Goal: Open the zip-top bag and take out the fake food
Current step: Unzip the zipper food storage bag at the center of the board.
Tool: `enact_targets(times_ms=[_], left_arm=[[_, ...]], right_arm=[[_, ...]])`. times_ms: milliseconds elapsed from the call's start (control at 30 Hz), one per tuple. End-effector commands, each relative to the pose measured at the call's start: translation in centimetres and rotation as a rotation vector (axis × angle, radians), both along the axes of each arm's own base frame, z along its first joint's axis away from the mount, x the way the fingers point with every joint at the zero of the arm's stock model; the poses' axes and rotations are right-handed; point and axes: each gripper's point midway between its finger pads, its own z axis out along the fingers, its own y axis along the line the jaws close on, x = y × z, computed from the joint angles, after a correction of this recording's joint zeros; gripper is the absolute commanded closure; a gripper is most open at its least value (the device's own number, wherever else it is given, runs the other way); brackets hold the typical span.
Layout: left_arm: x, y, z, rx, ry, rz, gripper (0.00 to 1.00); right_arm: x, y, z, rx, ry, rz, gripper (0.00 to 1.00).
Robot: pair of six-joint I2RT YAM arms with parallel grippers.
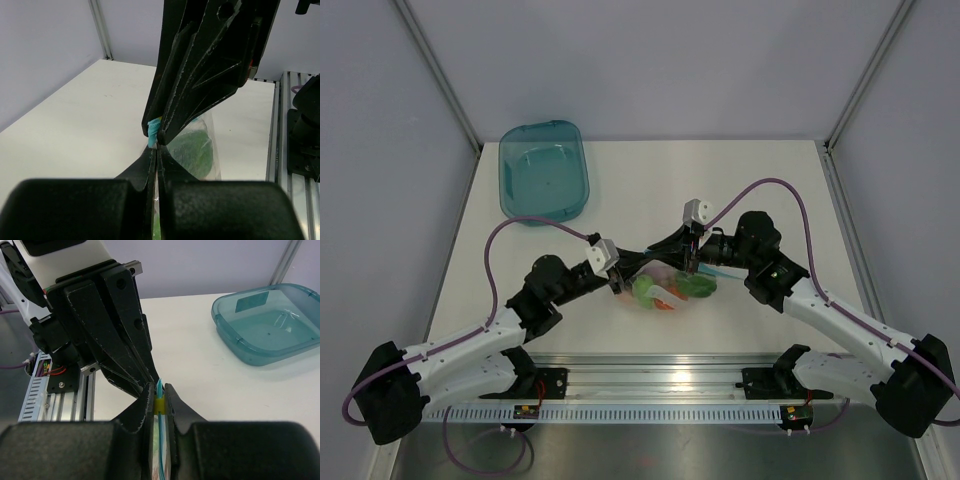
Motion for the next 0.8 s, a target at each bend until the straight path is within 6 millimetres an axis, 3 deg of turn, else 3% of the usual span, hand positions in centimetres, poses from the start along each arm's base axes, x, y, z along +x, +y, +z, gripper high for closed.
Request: enact_targets(times_ms=[0,100,333,767], left_arm=[[0.5,0.2,3.0,-0.078,-0.025,0.027,1.00],[1.0,0.3,3.1,-0.082,-0.010,0.045,1.00],[3.3,2.2,3.6,-0.169,0.103,0.203,1.00],[4.9,5.9,4.4,-0.302,0.191,0.376,1.00]], right_arm=[[-0.6,0.4,2.7,0.051,-0.047,0.033,0.95],[-0.4,0.6,2.3,0.037,-0.030,0.031,1.00],[-0.2,0.7,1.9,0.024,-0.012,0.025,1.00],[0.2,0.6,1.0,-0.010,0.008,0.002,1.00]])
